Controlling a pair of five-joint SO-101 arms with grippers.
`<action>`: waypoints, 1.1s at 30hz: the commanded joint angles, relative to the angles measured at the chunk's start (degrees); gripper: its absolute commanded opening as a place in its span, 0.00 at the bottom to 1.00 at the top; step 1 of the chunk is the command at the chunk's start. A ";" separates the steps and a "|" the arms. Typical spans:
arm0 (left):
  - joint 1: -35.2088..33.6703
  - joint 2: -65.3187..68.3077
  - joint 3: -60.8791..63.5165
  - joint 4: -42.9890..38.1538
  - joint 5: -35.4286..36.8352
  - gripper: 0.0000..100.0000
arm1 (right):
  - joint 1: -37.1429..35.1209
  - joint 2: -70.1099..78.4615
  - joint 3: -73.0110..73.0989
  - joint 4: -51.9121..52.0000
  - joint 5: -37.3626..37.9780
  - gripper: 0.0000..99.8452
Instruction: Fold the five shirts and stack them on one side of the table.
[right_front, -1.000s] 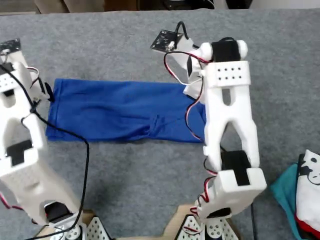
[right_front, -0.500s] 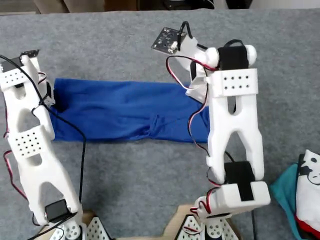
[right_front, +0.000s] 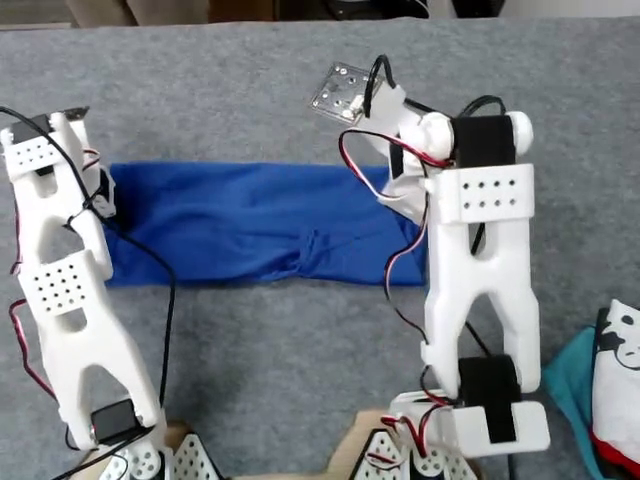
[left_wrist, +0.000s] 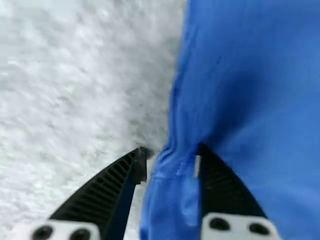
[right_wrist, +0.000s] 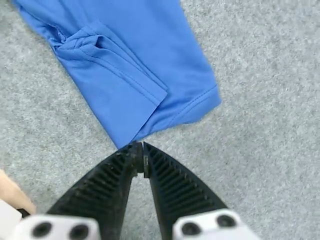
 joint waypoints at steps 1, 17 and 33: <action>1.76 -0.84 4.92 0.79 -0.18 0.04 | 0.92 -3.74 0.66 0.70 -0.09 0.01; -2.81 -7.43 -0.18 0.79 4.04 0.02 | 3.91 -15.25 9.54 0.53 0.00 0.01; -10.81 -20.79 -1.14 0.79 -1.58 0.02 | 32.48 -33.19 22.29 0.44 9.85 0.01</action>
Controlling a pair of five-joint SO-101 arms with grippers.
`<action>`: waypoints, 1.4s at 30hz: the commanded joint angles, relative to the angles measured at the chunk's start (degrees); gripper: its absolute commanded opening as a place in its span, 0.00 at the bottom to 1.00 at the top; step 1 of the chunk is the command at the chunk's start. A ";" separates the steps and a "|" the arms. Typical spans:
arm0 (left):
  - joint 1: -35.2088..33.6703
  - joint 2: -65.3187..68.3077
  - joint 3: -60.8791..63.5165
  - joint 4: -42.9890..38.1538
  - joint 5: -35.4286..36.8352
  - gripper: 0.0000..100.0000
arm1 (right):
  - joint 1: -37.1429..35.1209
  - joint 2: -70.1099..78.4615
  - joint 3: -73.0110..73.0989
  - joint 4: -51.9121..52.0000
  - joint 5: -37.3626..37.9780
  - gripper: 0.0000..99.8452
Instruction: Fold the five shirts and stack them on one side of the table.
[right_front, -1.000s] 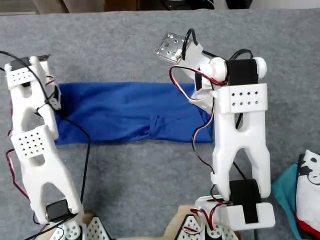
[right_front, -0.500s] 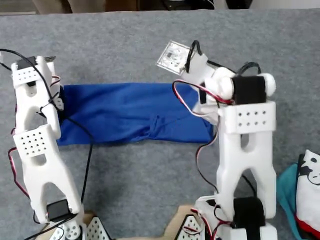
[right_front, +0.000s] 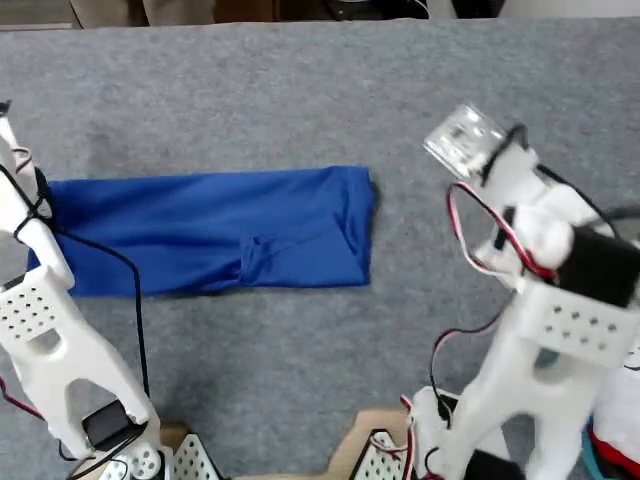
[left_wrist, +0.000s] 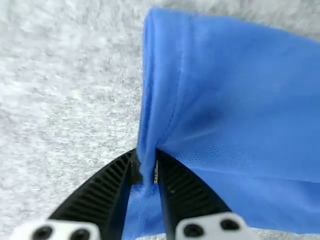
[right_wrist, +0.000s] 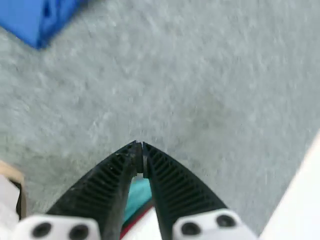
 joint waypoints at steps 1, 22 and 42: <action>1.76 -7.08 -2.29 0.70 -0.09 0.02 | 5.05 -5.32 3.74 0.44 2.02 0.01; 46.68 -23.43 12.13 0.62 13.71 0.02 | 25.89 -15.87 27.65 -1.85 8.70 0.01; 63.38 -4.62 -11.87 -1.32 23.74 0.02 | 34.51 -15.87 34.95 -8.44 13.36 0.01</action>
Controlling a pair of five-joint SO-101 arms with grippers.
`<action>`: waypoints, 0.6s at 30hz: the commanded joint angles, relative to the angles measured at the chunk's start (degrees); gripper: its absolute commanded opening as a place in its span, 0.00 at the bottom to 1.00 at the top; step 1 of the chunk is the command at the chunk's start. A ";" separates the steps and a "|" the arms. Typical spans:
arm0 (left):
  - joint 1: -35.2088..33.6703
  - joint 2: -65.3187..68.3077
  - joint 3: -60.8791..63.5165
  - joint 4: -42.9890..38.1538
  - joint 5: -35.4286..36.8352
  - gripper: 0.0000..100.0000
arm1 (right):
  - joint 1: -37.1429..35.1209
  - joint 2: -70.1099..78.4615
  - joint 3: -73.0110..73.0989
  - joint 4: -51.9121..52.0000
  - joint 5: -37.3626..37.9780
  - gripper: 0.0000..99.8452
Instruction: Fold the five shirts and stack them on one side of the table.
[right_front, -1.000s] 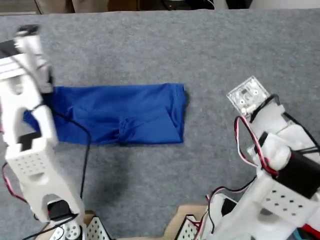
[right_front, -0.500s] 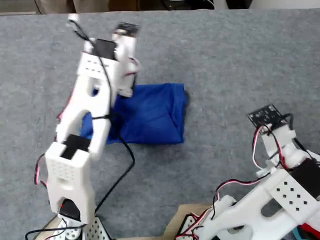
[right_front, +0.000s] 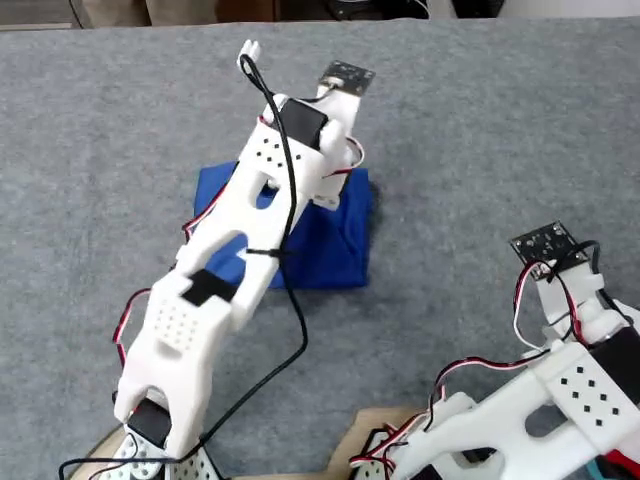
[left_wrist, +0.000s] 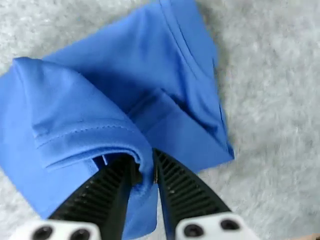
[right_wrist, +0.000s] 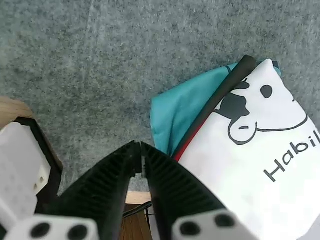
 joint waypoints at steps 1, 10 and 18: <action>0.62 3.21 -10.11 -0.62 2.55 0.02 | 1.10 -0.75 0.13 -0.88 0.53 0.01; 0.62 9.19 -22.51 -0.62 4.40 0.02 | 1.01 -0.75 0.13 -0.79 0.44 0.01; 3.96 9.54 -22.68 -0.70 4.40 0.02 | 0.92 -0.75 0.13 -0.62 0.18 0.01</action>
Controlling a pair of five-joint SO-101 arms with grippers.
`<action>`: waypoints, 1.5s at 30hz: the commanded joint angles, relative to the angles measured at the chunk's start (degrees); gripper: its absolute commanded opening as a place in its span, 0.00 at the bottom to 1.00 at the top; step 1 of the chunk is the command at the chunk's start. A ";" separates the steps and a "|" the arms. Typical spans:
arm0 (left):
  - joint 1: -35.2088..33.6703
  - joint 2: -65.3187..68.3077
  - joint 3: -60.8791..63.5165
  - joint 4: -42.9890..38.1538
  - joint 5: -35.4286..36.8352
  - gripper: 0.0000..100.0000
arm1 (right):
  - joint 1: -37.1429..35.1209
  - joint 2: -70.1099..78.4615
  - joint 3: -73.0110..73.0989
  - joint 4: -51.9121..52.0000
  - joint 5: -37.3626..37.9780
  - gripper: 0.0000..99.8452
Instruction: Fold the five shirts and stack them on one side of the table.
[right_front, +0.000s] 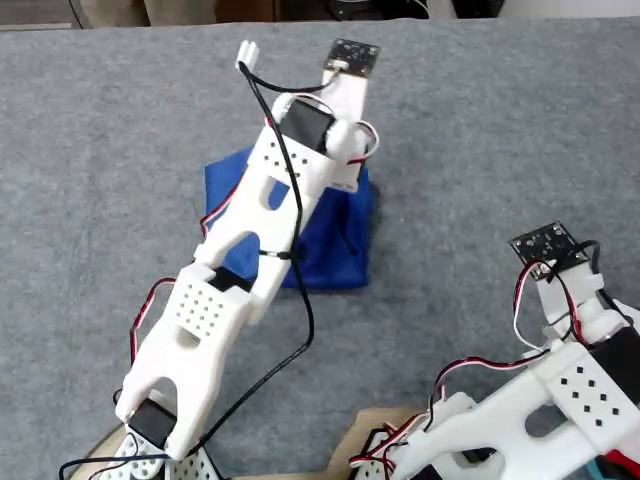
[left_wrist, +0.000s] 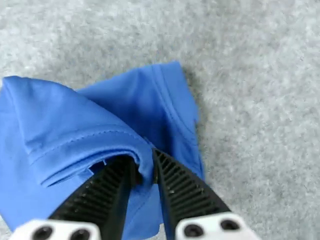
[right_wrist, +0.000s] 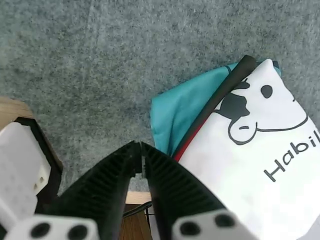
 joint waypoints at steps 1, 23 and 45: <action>2.46 -0.40 -2.73 -0.70 0.44 0.02 | 1.01 -0.75 0.13 -0.62 0.18 0.01; -6.59 -0.13 -5.63 1.14 2.64 0.23 | -0.84 -0.75 1.80 -0.44 0.26 0.01; -24.88 -1.80 21.45 -3.87 0.53 0.02 | -66.24 24.92 -17.54 -10.73 -32.18 0.01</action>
